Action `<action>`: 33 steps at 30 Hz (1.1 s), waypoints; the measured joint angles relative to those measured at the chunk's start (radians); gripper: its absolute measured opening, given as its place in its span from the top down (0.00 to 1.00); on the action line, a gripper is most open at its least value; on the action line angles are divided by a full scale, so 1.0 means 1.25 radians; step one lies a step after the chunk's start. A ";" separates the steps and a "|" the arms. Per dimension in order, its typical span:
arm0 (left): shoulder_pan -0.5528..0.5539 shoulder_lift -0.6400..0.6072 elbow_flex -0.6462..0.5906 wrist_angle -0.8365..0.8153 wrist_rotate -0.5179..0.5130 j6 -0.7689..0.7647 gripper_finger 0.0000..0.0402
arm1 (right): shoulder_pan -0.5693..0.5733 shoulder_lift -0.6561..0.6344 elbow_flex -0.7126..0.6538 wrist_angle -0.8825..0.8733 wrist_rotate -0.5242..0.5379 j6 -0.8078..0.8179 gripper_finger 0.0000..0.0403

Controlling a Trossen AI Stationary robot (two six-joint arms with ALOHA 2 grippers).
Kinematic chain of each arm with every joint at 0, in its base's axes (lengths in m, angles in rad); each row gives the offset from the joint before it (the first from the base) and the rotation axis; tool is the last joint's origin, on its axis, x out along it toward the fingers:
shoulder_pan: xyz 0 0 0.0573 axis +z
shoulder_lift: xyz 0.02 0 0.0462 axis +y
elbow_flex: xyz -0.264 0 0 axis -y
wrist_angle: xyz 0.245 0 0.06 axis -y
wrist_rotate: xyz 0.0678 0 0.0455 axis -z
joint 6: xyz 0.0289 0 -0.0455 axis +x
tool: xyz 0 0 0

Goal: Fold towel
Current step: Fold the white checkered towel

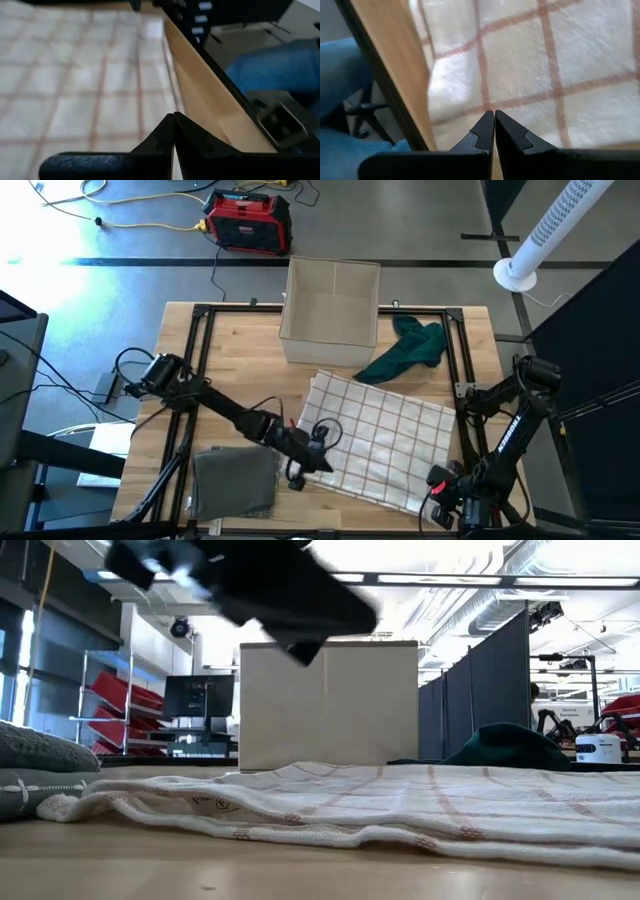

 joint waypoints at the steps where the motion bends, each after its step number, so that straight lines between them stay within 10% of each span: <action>1: 0.001 0.020 0.019 -0.002 0.009 0.002 1.00 | 0.000 0.000 0.000 -0.002 -0.008 0.008 1.00; 11: -0.045 0.269 0.231 -0.041 0.116 0.001 1.00 | 0.000 0.001 0.000 -0.076 -0.019 0.053 1.00; 33: -0.067 0.283 0.233 -0.070 0.090 -0.038 1.00 | -0.046 0.055 0.000 -0.084 -0.132 -0.011 1.00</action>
